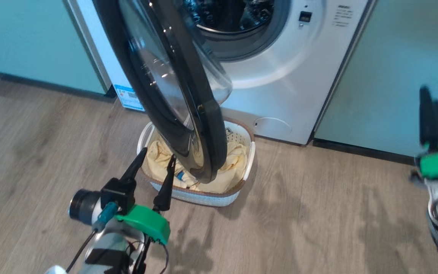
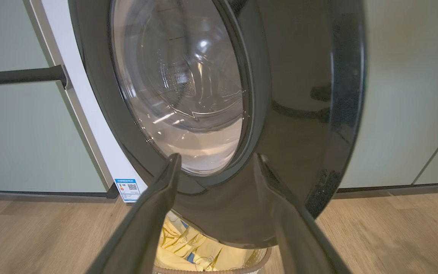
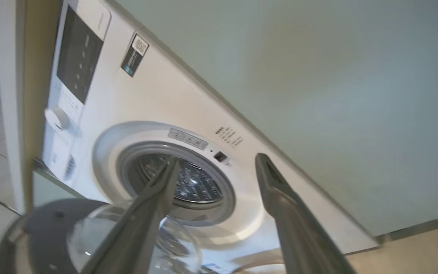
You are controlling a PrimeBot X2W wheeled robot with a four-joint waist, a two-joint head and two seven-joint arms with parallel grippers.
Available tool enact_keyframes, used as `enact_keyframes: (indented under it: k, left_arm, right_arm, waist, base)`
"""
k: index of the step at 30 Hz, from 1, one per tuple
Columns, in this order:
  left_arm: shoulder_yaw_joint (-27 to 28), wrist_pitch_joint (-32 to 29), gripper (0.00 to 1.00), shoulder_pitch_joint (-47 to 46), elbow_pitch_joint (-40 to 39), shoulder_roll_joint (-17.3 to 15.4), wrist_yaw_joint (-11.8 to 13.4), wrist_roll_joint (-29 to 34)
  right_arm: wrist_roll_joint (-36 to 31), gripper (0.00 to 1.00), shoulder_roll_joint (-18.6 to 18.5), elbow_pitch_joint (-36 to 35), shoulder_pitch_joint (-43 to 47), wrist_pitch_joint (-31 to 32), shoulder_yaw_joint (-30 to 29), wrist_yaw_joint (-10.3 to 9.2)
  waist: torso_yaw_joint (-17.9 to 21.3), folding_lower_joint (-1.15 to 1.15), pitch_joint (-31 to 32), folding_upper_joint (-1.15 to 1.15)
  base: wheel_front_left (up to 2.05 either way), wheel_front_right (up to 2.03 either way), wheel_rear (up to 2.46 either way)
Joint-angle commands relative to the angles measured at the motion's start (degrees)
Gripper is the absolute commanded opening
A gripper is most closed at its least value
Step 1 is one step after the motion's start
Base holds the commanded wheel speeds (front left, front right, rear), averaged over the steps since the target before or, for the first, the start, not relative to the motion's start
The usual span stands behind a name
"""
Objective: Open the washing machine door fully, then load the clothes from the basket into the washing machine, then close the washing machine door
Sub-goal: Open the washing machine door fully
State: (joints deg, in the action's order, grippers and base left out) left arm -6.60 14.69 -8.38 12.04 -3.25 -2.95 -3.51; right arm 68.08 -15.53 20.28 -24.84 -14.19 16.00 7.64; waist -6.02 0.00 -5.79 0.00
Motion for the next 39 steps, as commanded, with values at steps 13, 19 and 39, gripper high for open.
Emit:
enact_keyframes:
  k: [13, 19, 39]
  left_arm:
    - [4.8, 0.3, 1.0, 0.9, -1.8, -2.2, 0.8, 0.3]
    - [5.2, 0.3, 1.0, 1.4, -1.6, -2.1, 1.0, 0.4]
    - [6.2, 0.3, 1.0, 2.0, -0.7, -2.4, 1.1, 0.3]
  right_arm:
    - [-47.6, 1.0, 11.5, -18.2, 22.1, -0.8, -20.1, -0.15]
    - [-57.1, 1.0, 12.6, -22.9, 29.7, -0.8, -20.4, -0.15]
    - [-56.5, 1.0, 12.6, -25.6, 35.2, -0.8, -19.7, -0.15]
  waist:
    - [3.4, 0.0, 1.7, 0.0]
    - [4.3, 0.0, 2.2, 0.0]
    - [5.4, 0.0, 2.9, 0.0]
  base:
    - [0.0, 0.0, 0.0]
    - [0.0, 0.0, 0.0]
    - [0.0, 0.0, 0.0]
